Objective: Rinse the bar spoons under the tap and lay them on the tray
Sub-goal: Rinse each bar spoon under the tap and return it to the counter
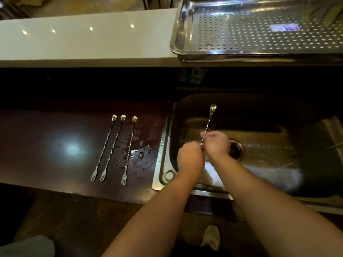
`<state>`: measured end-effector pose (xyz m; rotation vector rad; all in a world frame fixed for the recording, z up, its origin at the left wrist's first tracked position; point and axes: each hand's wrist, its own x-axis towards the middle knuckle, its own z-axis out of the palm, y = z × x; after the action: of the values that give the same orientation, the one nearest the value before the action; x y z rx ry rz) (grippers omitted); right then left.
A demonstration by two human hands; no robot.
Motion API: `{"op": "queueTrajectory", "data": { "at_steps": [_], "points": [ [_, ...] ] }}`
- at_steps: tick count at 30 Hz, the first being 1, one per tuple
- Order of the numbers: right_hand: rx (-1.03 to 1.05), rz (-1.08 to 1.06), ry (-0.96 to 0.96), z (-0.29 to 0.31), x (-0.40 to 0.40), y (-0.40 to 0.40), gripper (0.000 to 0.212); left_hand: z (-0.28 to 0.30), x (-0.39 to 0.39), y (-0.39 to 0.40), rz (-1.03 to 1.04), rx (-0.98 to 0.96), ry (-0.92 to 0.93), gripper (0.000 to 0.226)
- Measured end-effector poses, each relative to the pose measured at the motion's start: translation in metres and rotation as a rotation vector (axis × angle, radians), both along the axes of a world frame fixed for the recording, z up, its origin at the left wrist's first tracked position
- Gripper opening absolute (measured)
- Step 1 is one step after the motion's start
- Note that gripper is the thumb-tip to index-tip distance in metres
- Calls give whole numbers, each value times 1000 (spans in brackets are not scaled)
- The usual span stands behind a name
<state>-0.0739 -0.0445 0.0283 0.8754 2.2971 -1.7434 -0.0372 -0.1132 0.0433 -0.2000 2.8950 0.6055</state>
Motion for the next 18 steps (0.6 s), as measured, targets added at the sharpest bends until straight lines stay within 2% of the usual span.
{"op": "queueTrajectory", "data": {
  "at_steps": [5, 8, 18],
  "points": [
    [74, 58, -11, 6, -4, -63, 24, 9, 6, -56, 110, 100, -55, 22],
    [142, 156, -31, 4, -4, -101, 17, 9, 10, -94, 181, 128, -75, 23],
    [359, 356, -92, -6, 1, -191, 22, -12, 21, -179, 281, 106, -64, 23]
  ]
}}
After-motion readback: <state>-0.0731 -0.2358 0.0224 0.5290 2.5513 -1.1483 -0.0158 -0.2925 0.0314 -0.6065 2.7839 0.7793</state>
